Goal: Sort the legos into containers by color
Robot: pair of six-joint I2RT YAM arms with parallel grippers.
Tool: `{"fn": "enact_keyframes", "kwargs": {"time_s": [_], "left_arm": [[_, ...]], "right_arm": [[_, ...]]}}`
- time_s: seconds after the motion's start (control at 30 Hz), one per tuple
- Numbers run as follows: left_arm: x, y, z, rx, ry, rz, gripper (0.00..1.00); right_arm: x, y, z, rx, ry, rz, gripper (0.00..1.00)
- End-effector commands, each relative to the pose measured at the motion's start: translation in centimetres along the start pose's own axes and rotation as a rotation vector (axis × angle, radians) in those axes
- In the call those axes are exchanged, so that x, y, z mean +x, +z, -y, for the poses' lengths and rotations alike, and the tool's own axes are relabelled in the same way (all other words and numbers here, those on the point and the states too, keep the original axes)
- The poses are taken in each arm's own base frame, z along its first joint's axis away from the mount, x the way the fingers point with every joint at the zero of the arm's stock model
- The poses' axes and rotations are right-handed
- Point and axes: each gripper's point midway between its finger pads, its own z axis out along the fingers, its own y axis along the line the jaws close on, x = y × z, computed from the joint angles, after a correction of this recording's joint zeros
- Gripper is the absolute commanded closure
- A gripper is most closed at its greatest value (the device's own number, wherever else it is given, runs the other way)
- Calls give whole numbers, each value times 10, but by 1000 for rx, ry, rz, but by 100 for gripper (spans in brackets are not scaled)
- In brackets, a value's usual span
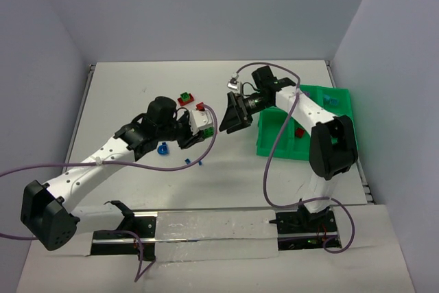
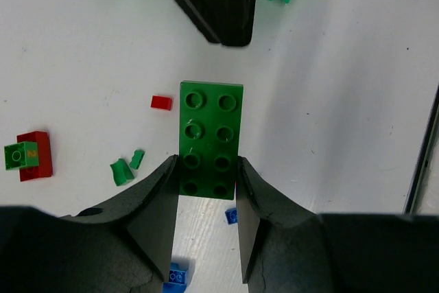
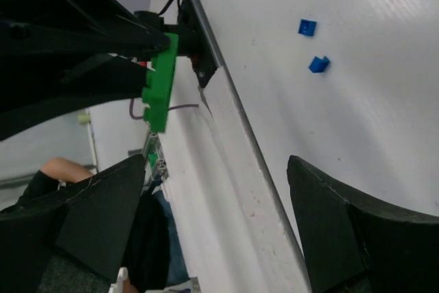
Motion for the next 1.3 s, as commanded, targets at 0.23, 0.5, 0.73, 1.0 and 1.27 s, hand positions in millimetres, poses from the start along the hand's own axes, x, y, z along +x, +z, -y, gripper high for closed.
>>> {"fn": "enact_keyframes", "kwargs": {"time_s": [0.23, 0.5, 0.73, 1.0, 1.27], "left_arm": [[-36, 3, 2, 4, 76, 80, 100], [-39, 4, -1, -14, 78, 87, 100], [-36, 5, -10, -63, 81, 75, 100], [-19, -1, -19, -138, 49, 11, 1], [-7, -18, -31, -192, -133, -12, 1]], "right_arm": [[-14, 33, -38, -77, -123, -55, 26], [-6, 43, -35, -82, -107, -89, 62], [-2, 41, -43, -139, -98, -105, 100], [-8, 2, -21, -15, -136, -16, 100], [-2, -174, 71, 528, -36, 350, 100]]}}
